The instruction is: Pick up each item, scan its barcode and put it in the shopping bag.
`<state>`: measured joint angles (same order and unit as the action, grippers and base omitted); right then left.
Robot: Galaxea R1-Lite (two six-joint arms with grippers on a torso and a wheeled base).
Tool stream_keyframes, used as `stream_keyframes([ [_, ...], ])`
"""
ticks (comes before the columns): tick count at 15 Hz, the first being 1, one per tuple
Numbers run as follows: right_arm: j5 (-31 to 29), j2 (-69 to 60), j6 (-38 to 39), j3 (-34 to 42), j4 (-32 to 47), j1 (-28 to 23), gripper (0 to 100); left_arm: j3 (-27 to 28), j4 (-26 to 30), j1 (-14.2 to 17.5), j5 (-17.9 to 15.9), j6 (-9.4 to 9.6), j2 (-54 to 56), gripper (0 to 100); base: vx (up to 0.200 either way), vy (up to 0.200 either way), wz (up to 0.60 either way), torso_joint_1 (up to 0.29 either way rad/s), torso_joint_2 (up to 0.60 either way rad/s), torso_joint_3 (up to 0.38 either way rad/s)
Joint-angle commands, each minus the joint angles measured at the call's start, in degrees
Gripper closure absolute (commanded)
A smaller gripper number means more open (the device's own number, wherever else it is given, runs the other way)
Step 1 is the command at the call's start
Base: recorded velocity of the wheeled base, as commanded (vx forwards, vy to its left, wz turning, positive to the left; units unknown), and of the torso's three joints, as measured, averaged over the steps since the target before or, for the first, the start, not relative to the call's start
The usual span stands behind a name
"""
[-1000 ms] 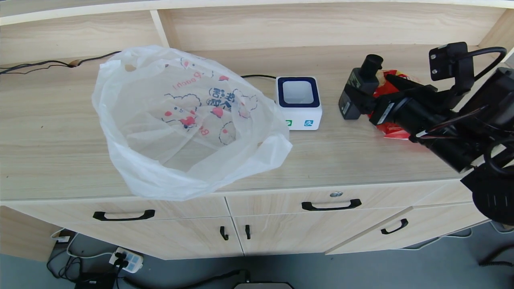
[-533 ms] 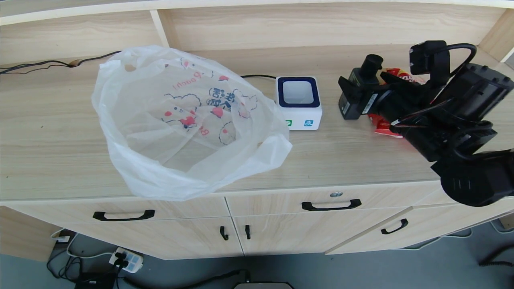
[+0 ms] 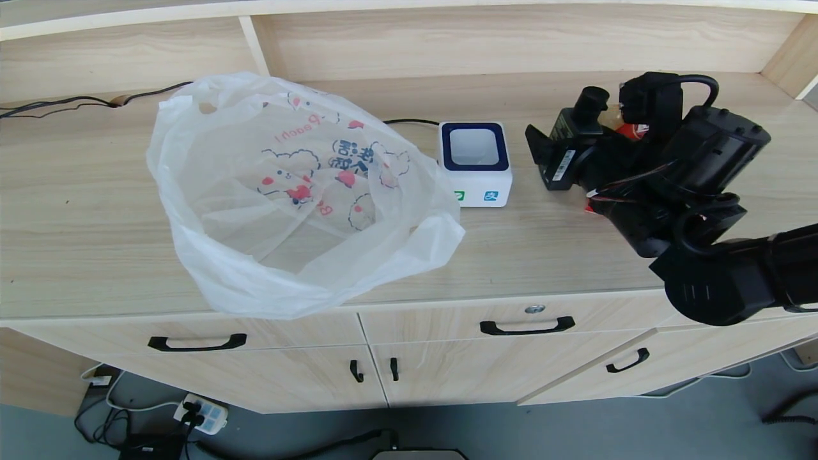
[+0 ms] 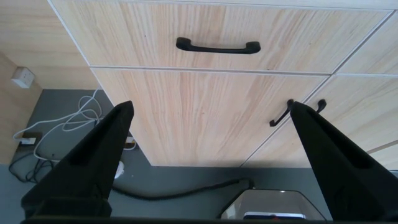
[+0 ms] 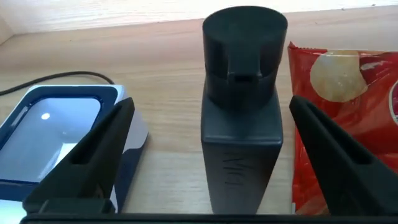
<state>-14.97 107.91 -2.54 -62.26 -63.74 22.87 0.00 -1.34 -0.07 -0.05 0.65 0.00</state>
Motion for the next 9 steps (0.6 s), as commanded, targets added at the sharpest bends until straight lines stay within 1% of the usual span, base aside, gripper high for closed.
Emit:
stream_keyframes([
  [1, -0.32, 0.81, 0.25, -0.14, -0.06, -0.11, 0, 0.0, -0.07, -0.01, -0.04, 0.06, -0.09, 0, 0.0, 0.0, 0.0, 0.0, 0.0, 0.0],
  [5, -0.32, 2.04, 0.95, -0.58, -0.06, -0.9, 0, 0.0, -0.07, -0.01, -0.04, 0.06, -0.09, 0, 0.0, 0.0, 0.0, 0.0, 0.0, 0.0],
  [9, -0.15, 4.94, 1.57, -5.07, -0.06, -1.25, 0, 0.0, -0.07, -0.01, -0.04, 0.06, -0.09, 0, 0.0, 0.0, 0.0, 0.0, 0.0, 0.0],
])
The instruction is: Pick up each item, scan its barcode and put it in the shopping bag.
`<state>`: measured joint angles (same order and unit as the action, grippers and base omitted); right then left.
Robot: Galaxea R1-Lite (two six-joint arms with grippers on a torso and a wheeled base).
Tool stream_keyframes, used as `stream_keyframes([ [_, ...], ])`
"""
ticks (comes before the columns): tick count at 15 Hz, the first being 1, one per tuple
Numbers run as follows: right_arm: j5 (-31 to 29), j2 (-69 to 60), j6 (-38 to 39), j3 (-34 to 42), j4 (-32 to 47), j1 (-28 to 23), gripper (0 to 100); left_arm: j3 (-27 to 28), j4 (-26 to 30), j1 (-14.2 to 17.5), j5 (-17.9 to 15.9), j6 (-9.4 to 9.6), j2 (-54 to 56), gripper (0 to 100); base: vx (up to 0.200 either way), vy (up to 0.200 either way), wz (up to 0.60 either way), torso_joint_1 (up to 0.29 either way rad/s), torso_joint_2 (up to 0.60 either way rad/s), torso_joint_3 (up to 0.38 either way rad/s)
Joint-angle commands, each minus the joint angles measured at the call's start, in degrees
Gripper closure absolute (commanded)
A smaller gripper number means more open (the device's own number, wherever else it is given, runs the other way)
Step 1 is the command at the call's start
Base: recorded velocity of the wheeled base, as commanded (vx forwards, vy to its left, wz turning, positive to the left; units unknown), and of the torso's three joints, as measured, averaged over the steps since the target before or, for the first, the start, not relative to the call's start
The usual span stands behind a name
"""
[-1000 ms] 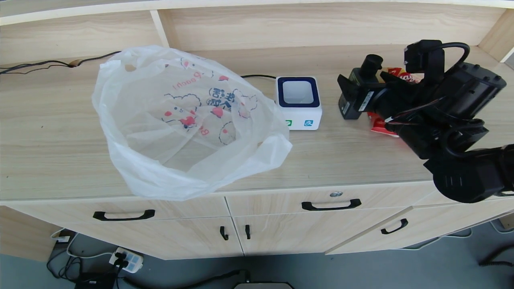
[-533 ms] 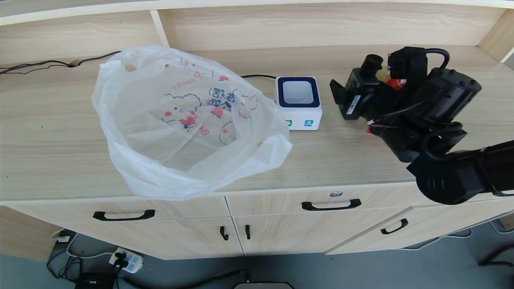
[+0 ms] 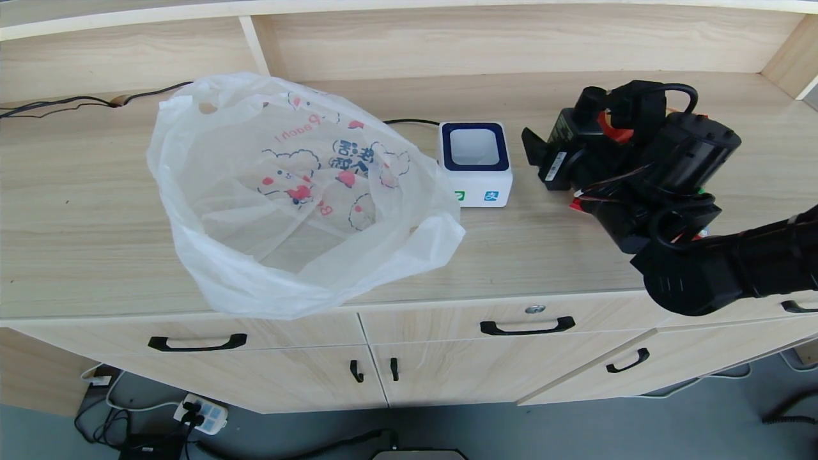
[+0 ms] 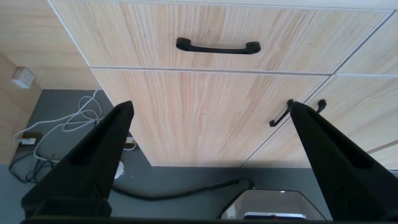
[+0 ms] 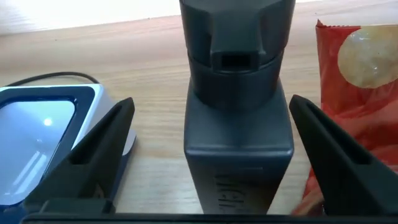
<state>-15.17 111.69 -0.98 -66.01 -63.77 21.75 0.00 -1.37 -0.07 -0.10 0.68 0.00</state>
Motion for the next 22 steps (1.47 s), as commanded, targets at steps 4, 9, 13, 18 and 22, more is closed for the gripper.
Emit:
stream_keyframes([
  [4, 0.22, 1.51, 0.18, -2.1, -0.04, -0.21, 100, 0.0, -0.04, -0.01, 0.01, 0.02, -0.09, 0, 0.0, 0.0, 0.0, 0.0, 0.0, 0.0],
  [9, -0.13, 0.72, 0.1, -1.93, -0.48, -0.21, 100, 0.0, 0.05, -0.01, 0.01, 0.11, -0.09, 0, 0.0, 0.0, 0.0, 0.0, 0.0, 0.0],
  [13, -0.66, -4.73, -1.05, -1.31, -0.22, 0.84, 100, 0.0, 0.05, -0.01, 0.01, 0.02, -0.09, 0, 0.0, 0.0, 0.0, 0.0, 0.0, 0.0],
  [18, 1.45, -13.16, -3.16, -0.17, 1.45, 2.42, 100, 0.0, -0.13, -0.01, 0.01, 0.02, -0.09, 0, 0.0, 0.0, 0.0, 0.0, 0.0, 0.0],
  [22, 9.54, -19.84, -1.84, -1.14, 4.88, 10.95, 100, 0.0, 0.05, -0.01, 0.01, 0.2, -0.09, 0, 0.0, 0.0, 0.0, 0.0, 0.0, 0.0],
])
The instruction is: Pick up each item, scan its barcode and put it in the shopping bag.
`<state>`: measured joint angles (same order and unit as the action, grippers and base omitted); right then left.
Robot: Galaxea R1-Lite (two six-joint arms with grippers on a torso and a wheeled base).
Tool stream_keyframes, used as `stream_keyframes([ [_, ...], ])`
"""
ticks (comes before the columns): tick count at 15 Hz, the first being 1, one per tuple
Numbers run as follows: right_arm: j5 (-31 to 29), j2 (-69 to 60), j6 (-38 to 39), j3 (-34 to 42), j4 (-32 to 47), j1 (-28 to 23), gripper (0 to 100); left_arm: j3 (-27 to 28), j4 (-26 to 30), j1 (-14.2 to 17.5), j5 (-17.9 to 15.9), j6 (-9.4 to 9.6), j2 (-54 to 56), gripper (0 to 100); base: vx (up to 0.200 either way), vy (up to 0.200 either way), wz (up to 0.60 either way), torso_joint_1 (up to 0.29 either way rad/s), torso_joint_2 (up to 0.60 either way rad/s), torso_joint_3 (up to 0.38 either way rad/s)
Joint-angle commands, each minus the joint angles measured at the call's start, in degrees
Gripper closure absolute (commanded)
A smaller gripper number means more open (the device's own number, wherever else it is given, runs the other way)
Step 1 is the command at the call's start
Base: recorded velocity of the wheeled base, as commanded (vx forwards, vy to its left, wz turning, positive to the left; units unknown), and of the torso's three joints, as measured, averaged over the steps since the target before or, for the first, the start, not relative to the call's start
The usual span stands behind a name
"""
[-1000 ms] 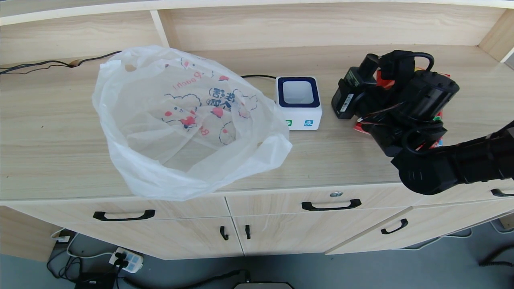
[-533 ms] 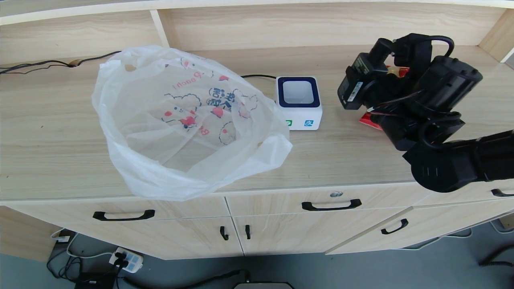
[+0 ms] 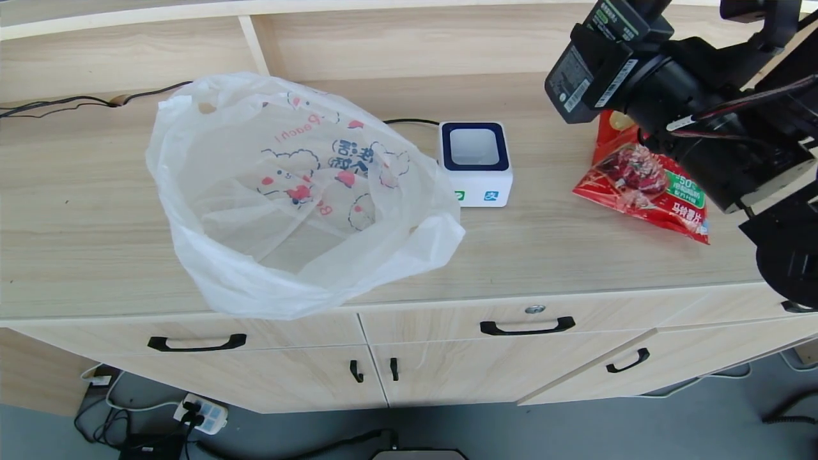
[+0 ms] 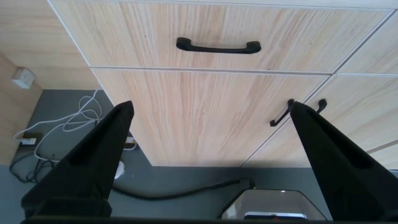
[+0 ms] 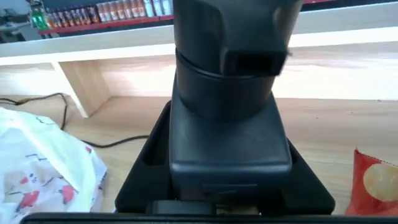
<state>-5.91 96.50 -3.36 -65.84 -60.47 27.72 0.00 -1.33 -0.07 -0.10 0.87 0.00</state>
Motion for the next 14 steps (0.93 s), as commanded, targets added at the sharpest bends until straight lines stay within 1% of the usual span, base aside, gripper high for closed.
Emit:
stream_keyframes([
  [1, 0.29, -6.76, 3.01, -1.22, 4.3, 10.16, 100, 0.0, 0.01, -0.01, 0.01, -0.07, -0.09, 0, 0.0, 0.0, 0.0, 0.0, 0.0, 0.0],
  [2, -0.06, -9.31, 5.56, -0.6, 8.61, 15.17, 100, 0.0, 0.01, -0.01, 0.01, -0.16, -0.09, 0, 0.0, 0.0, 0.0, 0.0, 0.0, 0.0],
  [3, 0.11, -11.51, 7.93, 0.89, 12.65, 18.51, 100, 0.0, 0.01, -0.01, 0.01, -0.16, 0.0, 0, 0.0, 0.0, 0.0, 0.0, 0.0, 0.0],
  [4, 0.2, -13.09, 10.4, 2.91, 14.15, 20.53, 100, 0.0, 0.01, -0.01, 0.1, -0.16, -0.09, 0, 0.0, 0.0, 0.0, 0.0, 0.0, 0.0],
  [5, 0.11, -14.15, 14.0, 5.46, 14.06, 21.5, 100, 0.0, 0.01, -0.01, 0.01, -0.16, -0.09, 0, 0.0, 0.0, 0.0, 0.0, 0.0, 0.0],
  [6, 0.2, -15.91, 19.62, 7.75, 14.06, 21.94, 100, 0.0, 0.01, -0.01, 0.01, -0.07, 0.0, 0, 0.0, 0.0, 0.0, 0.0, 0.0, 0.0],
  [7, 0.2, -16.34, 21.38, 8.36, 14.06, 22.11, 100, 0.0, 0.01, -0.01, 0.01, 0.01, -0.09, 0, 0.0, 0.0, 0.0, 0.0, 0.0, 0.0],
  [8, 0.55, -18.01, 26.48, 9.33, 14.06, 23.08, 100, 0.0, 0.01, -0.01, 0.01, 0.01, -0.09, 0, 0.0, 0.0, 0.0, 0.0, 0.0, 0.0],
  [10, 1.96, -18.89, 33.25, 10.82, 13.8, 25.8, 100, 0.0, 0.01, -0.01, 0.01, 0.01, -0.09, 0, 0.0, 0.0, 0.0, 0.0, 0.0, 0.0],
  [11, 2.05, -18.98, 35.97, 11.79, 13.09, 27.47, 100, 0.0, 0.01, -0.01, 0.01, 0.01, -0.09, 0, 0.0, 0.0, 0.0, 0.0, 0.0, 0.0],
  [12, 3.19, -18.98, 41.42, 13.28, 9.75, 32.48, 100, 0.0, -0.08, -0.01, 0.01, 0.01, -0.09, 0, 0.0, 0.0, 0.0, 0.0, 0.0, 0.0],
  [13, 4.51, -18.89, 42.39, 14.07, 9.23, 34.15, 100, 0.0, -0.08, -0.01, 0.01, 0.01, -0.09, 0, 0.0, 0.0, 0.0, 0.0, 0.0, 0.0],
  [14, 6.79, -18.89, 43.53, 16.89, 8.79, 36.97, 100, 0.0, -0.08, -0.01, 0.01, 0.01, -0.09, 0, 0.0, 0.0, 0.0, 0.0, 0.0, 0.0],
])
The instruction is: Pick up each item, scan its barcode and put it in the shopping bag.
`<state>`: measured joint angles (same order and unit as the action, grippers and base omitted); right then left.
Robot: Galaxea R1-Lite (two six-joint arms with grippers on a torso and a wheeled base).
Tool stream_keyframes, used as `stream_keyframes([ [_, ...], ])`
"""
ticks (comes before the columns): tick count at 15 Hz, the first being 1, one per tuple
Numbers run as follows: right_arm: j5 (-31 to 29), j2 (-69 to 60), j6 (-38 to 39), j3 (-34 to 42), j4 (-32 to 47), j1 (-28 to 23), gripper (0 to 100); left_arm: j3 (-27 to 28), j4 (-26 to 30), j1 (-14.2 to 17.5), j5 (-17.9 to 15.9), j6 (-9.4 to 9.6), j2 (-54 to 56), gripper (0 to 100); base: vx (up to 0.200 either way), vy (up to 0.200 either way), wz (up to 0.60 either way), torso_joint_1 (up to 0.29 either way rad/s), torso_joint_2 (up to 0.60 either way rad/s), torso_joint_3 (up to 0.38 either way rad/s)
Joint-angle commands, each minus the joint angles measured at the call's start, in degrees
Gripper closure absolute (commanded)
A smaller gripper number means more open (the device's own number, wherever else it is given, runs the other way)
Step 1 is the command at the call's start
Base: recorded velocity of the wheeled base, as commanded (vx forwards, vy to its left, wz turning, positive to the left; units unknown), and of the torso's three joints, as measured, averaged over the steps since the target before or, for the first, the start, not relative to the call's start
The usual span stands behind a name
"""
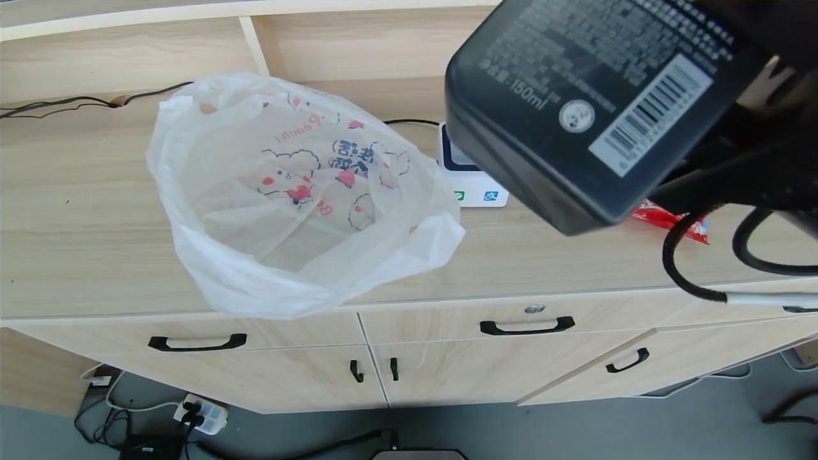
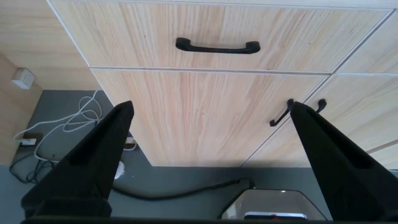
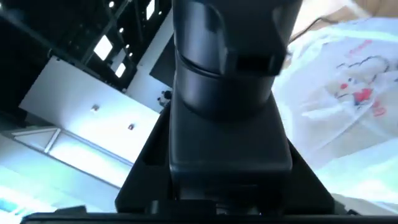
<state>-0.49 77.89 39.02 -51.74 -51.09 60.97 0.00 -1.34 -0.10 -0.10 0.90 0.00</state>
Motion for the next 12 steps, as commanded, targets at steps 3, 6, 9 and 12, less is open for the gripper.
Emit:
stream_keyframes([
  [3, 3.65, 1.3, 2.37, 5.59, -4.19, 6.8, 100, 0.0, -0.07, 0.01, 0.01, 0.42, -0.09, 0, 0.0, 0.0, 0.0, 0.0, 0.0, 0.0],
  [6, 3.74, 2.53, 2.73, 5.07, -5.25, 6.71, 100, 0.0, -0.07, 0.01, 0.01, 2.79, -0.09, 0, 0.0, 0.0, 0.0, 0.0, 0.0, 0.0],
  [9, 3.83, 2.53, 3.52, 4.54, -5.25, 6.71, 100, 0.0, 0.02, 0.01, 0.01, 2.7, -0.09, 0, 0.0, 0.0, 0.0, 0.0, 0.0, 0.0],
  [12, 3.74, 2.45, 3.52, 4.1, -5.69, 6.53, 100, 0.0, 0.2, 0.01, 0.01, 2.53, -0.09, 0, 0.0, 0.0, 0.0, 0.0, 0.0, 0.0],
])
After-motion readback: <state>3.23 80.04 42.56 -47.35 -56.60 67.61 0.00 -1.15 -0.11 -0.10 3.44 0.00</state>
